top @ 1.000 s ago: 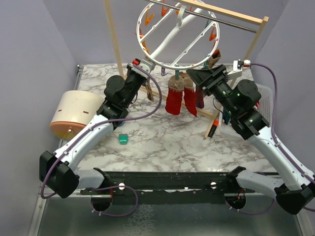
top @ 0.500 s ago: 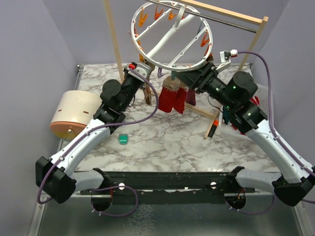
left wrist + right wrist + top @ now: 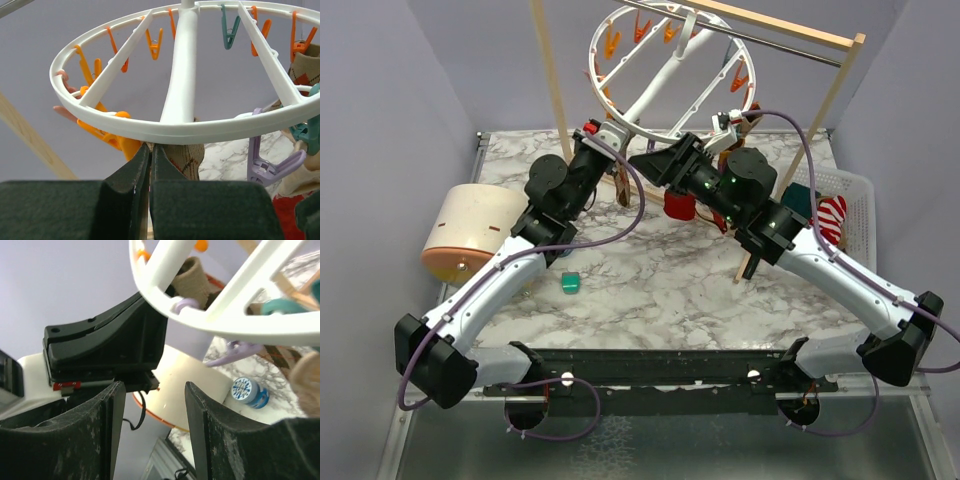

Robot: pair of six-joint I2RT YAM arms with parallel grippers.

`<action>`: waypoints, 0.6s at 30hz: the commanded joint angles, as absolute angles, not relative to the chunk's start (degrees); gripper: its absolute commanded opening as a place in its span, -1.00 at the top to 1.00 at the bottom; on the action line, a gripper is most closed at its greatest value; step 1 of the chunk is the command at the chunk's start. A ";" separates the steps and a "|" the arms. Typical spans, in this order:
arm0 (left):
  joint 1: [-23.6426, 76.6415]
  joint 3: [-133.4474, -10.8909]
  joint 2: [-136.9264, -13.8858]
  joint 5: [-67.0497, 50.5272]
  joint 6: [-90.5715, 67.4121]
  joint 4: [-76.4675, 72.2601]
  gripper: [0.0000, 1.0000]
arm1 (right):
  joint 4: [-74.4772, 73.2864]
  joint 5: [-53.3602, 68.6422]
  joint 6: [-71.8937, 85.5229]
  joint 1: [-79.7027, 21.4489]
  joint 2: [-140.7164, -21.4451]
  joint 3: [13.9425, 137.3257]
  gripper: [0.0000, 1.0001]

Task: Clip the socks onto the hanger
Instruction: Rotate the hanger at the clothesline.

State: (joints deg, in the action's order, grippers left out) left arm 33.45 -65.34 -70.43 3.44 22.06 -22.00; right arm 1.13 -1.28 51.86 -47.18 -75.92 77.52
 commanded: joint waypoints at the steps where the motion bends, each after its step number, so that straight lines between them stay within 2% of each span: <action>1: 33.49 -67.90 -72.05 1.52 21.30 -22.23 1.00 | 4.38 -10.90 52.57 -47.06 -76.09 75.73 -0.13; 7: 33.56 -69.22 -72.64 0.07 20.22 -22.32 1.00 | 6.87 -17.71 52.91 -47.08 -75.80 75.20 -0.13; 18: 34.05 -67.88 -72.88 -7.15 16.53 -22.76 1.00 | -1.71 -29.16 41.75 -46.85 -70.41 75.02 -0.12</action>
State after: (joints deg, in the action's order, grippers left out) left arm 33.52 -67.13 -72.82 -3.11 18.33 -21.41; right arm 2.74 -22.52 47.55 -47.13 -72.77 75.35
